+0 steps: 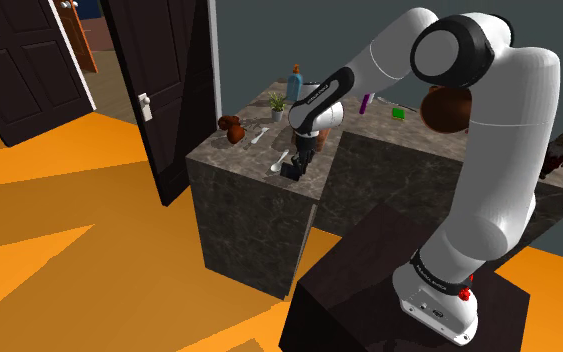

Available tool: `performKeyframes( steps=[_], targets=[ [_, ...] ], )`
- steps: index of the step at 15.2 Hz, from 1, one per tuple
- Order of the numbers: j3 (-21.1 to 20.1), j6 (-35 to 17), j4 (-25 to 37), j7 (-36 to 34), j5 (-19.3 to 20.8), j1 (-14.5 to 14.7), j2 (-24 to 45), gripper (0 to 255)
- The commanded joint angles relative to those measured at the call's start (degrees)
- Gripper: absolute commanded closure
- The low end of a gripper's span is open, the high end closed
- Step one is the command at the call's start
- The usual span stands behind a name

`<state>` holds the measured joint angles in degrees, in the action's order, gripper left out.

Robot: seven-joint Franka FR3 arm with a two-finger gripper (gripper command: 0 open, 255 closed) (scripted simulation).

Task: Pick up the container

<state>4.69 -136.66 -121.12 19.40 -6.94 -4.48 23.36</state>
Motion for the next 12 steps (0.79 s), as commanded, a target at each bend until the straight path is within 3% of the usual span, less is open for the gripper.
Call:
performKeyframes(
  steps=[1, 12],
  targets=[
    [0.1, 0.6, 0.0, -0.1, 0.1, 0.0, -0.6, 255],
    [0.6, 7.6, 0.7, -1.2, 1.3, 0.4, -7.0, 255]
  ],
)
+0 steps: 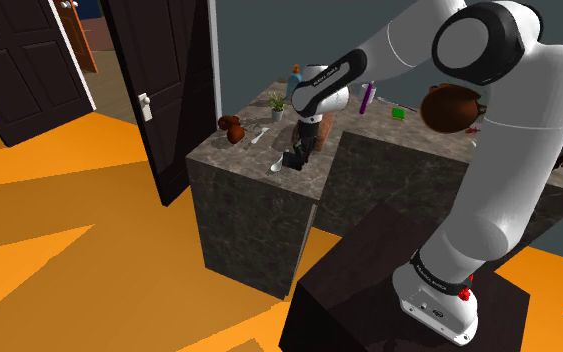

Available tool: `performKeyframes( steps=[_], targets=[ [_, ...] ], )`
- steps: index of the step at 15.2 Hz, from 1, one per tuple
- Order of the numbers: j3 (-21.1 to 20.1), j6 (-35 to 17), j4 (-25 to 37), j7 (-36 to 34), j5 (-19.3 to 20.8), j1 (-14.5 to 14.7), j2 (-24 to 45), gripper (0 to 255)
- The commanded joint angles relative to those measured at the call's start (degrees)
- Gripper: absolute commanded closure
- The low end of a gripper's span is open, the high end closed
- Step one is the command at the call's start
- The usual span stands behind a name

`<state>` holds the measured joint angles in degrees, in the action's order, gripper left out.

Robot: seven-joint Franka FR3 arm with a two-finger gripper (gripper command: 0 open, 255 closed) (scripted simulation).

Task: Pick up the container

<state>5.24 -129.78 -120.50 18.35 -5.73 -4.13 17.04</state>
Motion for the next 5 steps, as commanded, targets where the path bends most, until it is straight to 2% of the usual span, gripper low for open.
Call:
performKeyframes(
  steps=[1, 5],
  targets=[
    [0.1, 1.4, 0.2, -0.2, 0.2, 0.1, -1.2, 255],
    [0.2, 2.8, 0.5, -0.4, 0.4, 0.1, -2.3, 255]
  ],
)
